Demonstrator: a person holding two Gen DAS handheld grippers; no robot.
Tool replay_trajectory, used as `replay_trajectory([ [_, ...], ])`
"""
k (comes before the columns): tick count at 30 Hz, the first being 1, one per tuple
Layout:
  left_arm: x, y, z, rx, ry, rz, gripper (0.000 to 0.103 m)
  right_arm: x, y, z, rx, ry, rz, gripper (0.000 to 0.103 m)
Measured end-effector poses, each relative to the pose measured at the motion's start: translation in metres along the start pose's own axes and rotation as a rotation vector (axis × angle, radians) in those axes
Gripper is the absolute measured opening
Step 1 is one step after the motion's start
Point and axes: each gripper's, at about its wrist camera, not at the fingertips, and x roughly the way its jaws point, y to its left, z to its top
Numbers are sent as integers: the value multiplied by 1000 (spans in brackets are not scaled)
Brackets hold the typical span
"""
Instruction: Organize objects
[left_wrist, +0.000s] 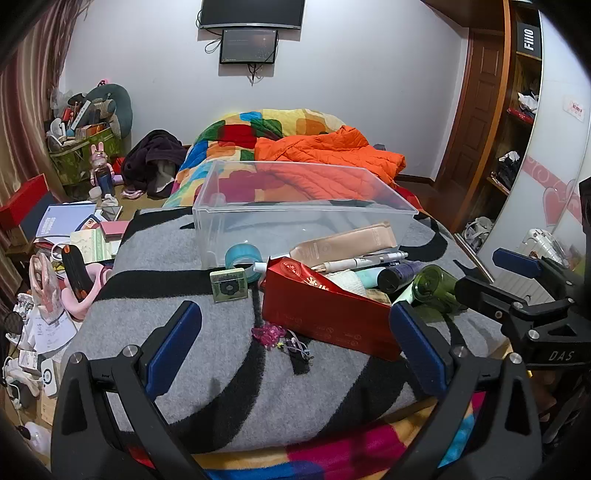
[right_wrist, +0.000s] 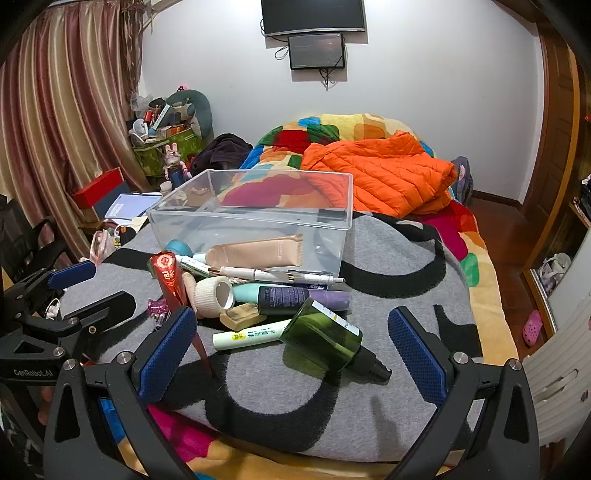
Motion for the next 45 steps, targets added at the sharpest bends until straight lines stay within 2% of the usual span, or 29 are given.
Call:
replay_trajectory([
  [29, 1, -3, -1, -4, 3, -11, 103, 0, 1, -1, -1, 6, 2, 103],
  [40, 2, 1, -6, -9, 21, -40, 103, 5, 0, -4, -11, 19, 6, 103],
  [41, 4, 3, -8, -11, 26, -42, 102, 6, 0, -5, -14, 20, 5, 103],
  [45, 12, 9, -15, -12, 71, -39, 82, 10, -3, -8, -39, 32, 4, 102],
])
